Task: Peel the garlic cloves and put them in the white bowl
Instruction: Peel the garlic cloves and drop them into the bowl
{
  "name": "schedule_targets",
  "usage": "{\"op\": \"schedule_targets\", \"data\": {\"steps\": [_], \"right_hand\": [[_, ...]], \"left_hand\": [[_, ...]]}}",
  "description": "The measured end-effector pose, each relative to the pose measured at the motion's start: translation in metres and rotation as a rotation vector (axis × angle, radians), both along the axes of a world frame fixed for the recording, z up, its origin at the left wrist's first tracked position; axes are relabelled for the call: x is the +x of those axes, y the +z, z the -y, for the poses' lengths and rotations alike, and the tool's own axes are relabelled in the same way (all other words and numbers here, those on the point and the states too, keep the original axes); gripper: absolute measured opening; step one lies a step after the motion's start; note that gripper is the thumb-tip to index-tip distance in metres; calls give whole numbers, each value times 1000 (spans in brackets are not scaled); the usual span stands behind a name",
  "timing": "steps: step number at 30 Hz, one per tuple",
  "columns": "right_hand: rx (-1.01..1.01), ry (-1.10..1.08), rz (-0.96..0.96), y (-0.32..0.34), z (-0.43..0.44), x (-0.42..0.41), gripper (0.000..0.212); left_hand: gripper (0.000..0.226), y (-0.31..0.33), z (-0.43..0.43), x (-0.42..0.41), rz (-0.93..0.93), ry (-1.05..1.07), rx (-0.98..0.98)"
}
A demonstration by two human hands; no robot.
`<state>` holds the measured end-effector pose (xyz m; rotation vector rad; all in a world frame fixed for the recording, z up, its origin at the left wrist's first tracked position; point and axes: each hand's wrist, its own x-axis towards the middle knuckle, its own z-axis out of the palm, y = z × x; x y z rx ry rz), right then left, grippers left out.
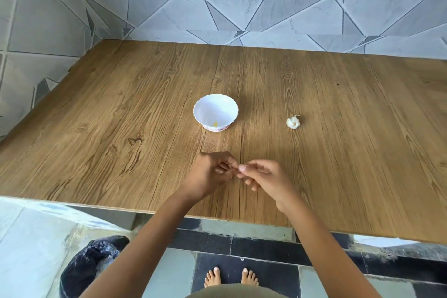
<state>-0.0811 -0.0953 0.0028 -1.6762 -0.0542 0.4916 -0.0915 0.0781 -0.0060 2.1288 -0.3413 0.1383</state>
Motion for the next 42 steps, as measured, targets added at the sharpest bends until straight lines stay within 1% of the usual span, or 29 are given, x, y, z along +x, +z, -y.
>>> {"op": "schedule_targets", "data": {"steps": [2,4,5,8,11,12,15,18,21,24,25,26,28,30,33,36,38,40,42], "right_hand": [[33,-1,-23,1,2,2,5],[65,-16,-34,1,3,1,6],[73,-21,-27,1,3,1,7],[38,-33,43,-4,3,-1,7],[-34,-30,150,-7,3,-2,8],[-63,-15,193,-9,3,-1,10],[-163,0,360,-13,2,0,9],[-243,-42,556,-19,1,-1,6],[-301,-63,650,-24,-2,-3,6],[-305,-73,614,-27,-2,-3,5],[-303,-77,590,-27,0,-2,5],[-305,-75,572,-28,1,-2,5],[-326,-55,566,-28,4,-1,6],[-362,-37,583,-28,5,0,8],[-385,-39,578,-29,4,1,9],[-379,-33,574,-30,4,1,9],[-370,-20,579,-29,4,1,9],[-354,7,563,-27,5,1,7],[-336,41,549,-24,6,1,6]], "left_hand": [[13,2,0,0,-60,20,-74],[8,2,0,0,-140,47,-134],[3,3,1,0,-179,55,-157],[6,4,2,-2,-238,62,-174],[4,5,2,-2,-257,48,-157],[8,6,2,-1,-280,47,-166],[19,7,5,-1,-385,72,-240],[23,10,11,-3,-474,114,-315],[22,8,15,-3,-490,170,-265],[19,2,12,-2,-433,266,-171],[18,1,10,-1,-388,282,-114],[17,1,7,-1,-326,263,-31],[16,1,3,-1,-194,159,149],[15,2,1,-1,-116,104,247],[4,6,1,1,-125,143,209],[10,8,3,2,-201,144,66],[6,10,4,3,-276,120,6],[4,11,3,5,-320,82,2],[3,13,1,6,-318,32,17]]}}
